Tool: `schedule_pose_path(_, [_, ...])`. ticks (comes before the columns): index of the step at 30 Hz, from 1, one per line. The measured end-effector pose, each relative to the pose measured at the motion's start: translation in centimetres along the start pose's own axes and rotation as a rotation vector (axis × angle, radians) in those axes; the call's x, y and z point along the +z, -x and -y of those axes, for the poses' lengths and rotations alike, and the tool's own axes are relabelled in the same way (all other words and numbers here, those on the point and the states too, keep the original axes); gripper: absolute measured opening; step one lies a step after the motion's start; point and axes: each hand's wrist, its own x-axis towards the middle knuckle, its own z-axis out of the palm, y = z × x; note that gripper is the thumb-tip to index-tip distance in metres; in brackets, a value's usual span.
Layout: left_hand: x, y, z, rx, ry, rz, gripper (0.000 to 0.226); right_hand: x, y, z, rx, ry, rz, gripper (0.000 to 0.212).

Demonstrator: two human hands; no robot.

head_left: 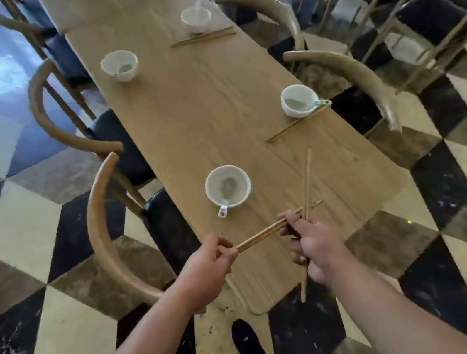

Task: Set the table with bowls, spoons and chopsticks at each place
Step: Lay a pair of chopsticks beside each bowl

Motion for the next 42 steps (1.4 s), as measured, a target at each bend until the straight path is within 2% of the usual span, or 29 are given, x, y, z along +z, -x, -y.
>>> schedule_pose_path(3, [0.8,-1.2,0.4,0.005,-0.041,0.032,0.010,-0.1,-0.6,-1.7,0.034,-0.014,0.004,0.024])
schedule_pose_path(9, [-0.4,-5.0,2.7,-0.099,-0.223,-0.068,0.024,1.3,-5.7,-2.9,0.065,0.023,0.027,0.025])
schedule_pose_path(12, [-0.5,-7.1,3.5,-0.156,-0.129,-0.181,0.024,2.9,-8.4,-2.7,0.086,0.083,-0.015,0.017])
schedule_pose_path(15, [-0.1,-9.1,3.8,-0.207,-0.023,-0.236,0.020,4.0,-11.0,-2.8,0.097,0.179,-0.082,0.019])
schedule_pose_path(18, [0.1,-10.8,3.9,-0.227,-0.033,-0.269,0.019,4.4,-12.4,-2.4,0.104,0.313,-0.104,0.020])
schedule_pose_path(26, [0.0,-12.2,2.8,-0.217,-0.321,-0.202,0.023,4.6,-13.5,-0.3,0.065,0.607,-0.103,0.040])
schedule_pose_path(30, [-0.4,-12.2,2.0,-0.182,-0.486,-0.181,0.025,4.5,-13.7,-0.4,0.069,0.666,-0.112,0.038])
schedule_pose_path(33, [-0.8,-12.4,1.6,-0.170,-0.534,-0.158,0.027,4.0,-13.0,0.0,0.067,0.632,-0.128,0.035])
schedule_pose_path(37, [-1.9,-12.4,1.6,-0.160,-0.508,-0.106,0.030,2.3,-11.2,0.8,0.022,0.454,-0.162,0.040])
schedule_pose_path(40, [-3.8,-11.8,2.1,-0.136,-0.468,-0.111,0.025,1.7,-9.4,2.7,-0.005,0.219,-0.147,0.029])
schedule_pose_path(42, [-6.2,-10.8,2.2,-0.085,-0.425,-0.185,0.020,2.9,-7.4,4.8,0.020,-0.035,-0.063,0.023])
